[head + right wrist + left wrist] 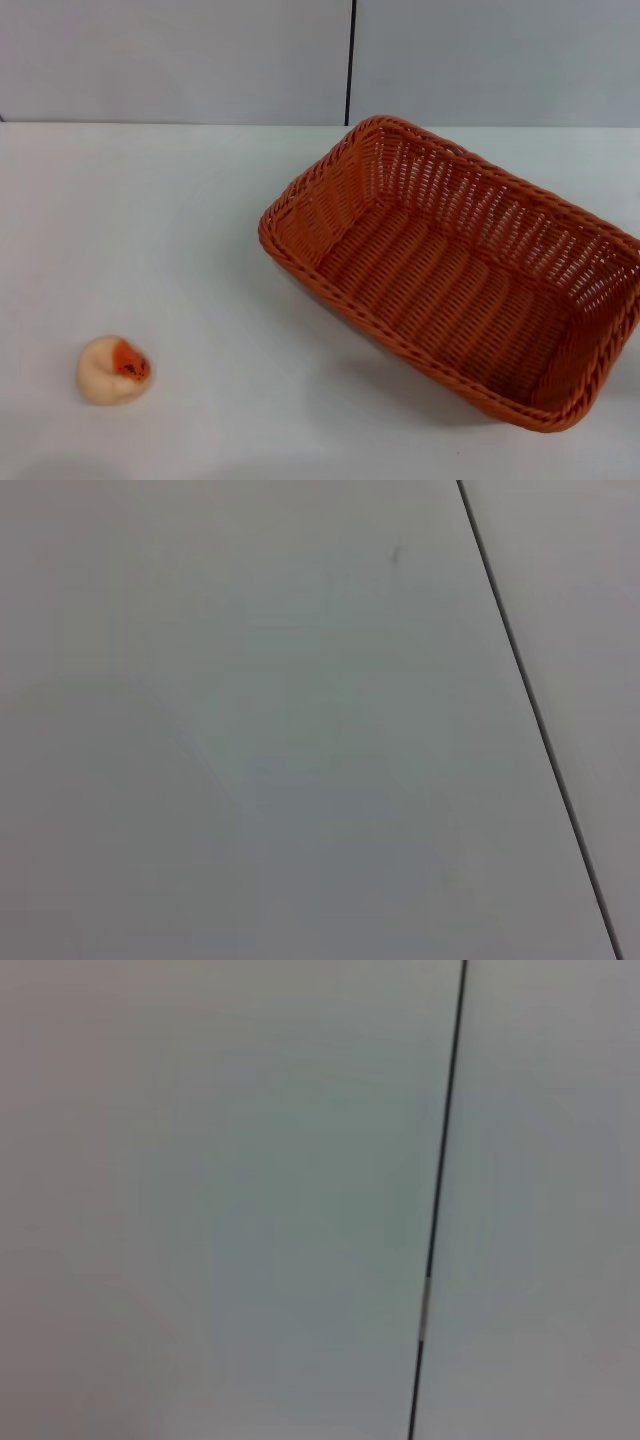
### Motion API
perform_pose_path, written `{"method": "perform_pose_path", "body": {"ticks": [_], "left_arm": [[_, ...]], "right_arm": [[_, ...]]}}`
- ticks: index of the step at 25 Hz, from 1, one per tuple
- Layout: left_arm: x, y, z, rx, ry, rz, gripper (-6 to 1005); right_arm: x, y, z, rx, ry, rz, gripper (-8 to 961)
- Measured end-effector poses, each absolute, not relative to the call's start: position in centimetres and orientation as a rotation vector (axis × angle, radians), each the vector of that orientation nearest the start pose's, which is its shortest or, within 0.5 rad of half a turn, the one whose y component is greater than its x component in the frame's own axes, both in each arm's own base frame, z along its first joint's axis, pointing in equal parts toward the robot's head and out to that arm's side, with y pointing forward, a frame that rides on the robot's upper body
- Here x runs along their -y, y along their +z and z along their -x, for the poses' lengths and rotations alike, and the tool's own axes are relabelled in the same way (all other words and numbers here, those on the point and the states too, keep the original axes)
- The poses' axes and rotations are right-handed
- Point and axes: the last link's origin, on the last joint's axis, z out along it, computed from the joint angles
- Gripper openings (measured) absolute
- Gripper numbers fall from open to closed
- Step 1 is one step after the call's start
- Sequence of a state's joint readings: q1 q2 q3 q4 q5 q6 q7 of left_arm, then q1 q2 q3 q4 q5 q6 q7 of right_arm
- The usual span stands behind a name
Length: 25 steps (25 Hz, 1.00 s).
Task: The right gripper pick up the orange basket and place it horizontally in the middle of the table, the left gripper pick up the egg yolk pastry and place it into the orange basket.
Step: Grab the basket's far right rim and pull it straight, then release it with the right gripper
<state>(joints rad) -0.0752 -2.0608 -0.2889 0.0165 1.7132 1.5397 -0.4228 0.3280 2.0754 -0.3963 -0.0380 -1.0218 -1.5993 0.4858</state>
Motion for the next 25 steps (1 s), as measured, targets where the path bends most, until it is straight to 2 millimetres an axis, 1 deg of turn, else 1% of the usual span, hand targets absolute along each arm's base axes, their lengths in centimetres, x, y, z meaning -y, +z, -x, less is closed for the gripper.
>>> {"method": "perform_pose_path", "body": {"ticks": [3,8,12,16,20,23,25], "left_arm": [[-17.3,4.0,41.6,0.687,-0.722,1.32,829],[-17.3,3.9,41.5,0.691,-0.727,1.32,830],[-17.4,3.8,41.6,0.698,-0.723,1.325,830],[-17.8,3.8,41.6,0.7,-0.724,1.32,829],[-18.0,3.8,41.6,0.701,-0.723,1.322,829],[-18.3,3.8,41.6,0.701,-0.722,1.324,829],[-18.4,3.8,41.6,0.704,-0.719,1.325,829]], "right_arm": [[-27.2,4.4,-34.7,-0.488,1.028,1.417,832],[-28.0,4.4,-34.6,-0.498,1.021,1.435,832],[-28.3,4.7,-34.2,-0.48,1.049,1.488,832],[-29.6,6.7,-33.9,-0.538,1.095,1.654,832],[-31.2,8.9,-33.2,-0.693,1.072,1.853,831],[-32.3,10.5,-32.0,-0.849,0.974,2.01,831],[-32.9,11.5,-30.9,-0.946,0.852,2.098,831]]}}
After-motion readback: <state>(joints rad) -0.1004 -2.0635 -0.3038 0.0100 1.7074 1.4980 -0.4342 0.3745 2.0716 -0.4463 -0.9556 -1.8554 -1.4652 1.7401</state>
